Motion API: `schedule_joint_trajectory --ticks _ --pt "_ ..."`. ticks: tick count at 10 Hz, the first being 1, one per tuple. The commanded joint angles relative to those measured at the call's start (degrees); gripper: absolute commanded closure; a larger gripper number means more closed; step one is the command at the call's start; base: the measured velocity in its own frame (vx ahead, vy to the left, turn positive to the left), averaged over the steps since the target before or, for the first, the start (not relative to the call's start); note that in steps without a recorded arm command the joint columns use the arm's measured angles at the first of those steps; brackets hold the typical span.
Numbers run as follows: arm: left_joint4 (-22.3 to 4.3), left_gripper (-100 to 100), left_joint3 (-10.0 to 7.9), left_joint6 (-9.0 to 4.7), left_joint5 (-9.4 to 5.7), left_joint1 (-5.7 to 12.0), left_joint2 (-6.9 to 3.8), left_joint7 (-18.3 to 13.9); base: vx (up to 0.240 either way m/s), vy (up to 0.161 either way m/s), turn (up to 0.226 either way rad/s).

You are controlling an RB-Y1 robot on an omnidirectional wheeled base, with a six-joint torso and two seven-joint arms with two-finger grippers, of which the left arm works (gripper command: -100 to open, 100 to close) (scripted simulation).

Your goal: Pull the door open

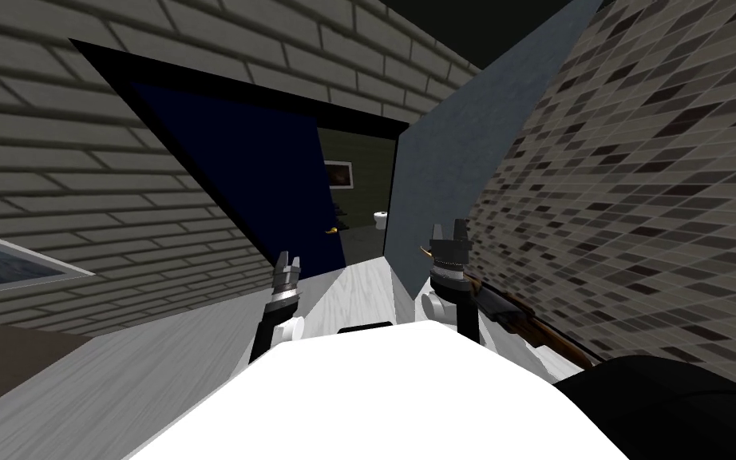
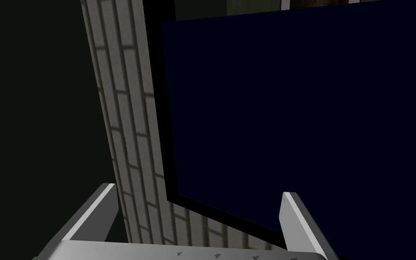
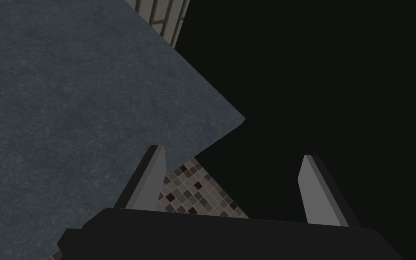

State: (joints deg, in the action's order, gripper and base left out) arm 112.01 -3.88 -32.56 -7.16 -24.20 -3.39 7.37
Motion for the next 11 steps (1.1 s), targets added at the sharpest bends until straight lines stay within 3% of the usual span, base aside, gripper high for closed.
schedule_joint_trajectory --ticks 1,11 --pt "-1.7 -100 -0.22 -0.33 -0.03 0.36 -0.32 -0.3 0.117 -0.012 -0.016" --pt "-14.6 -100 -1.96 -2.68 -0.25 3.62 -2.08 -2.7 0.117 0.01 -0.025"
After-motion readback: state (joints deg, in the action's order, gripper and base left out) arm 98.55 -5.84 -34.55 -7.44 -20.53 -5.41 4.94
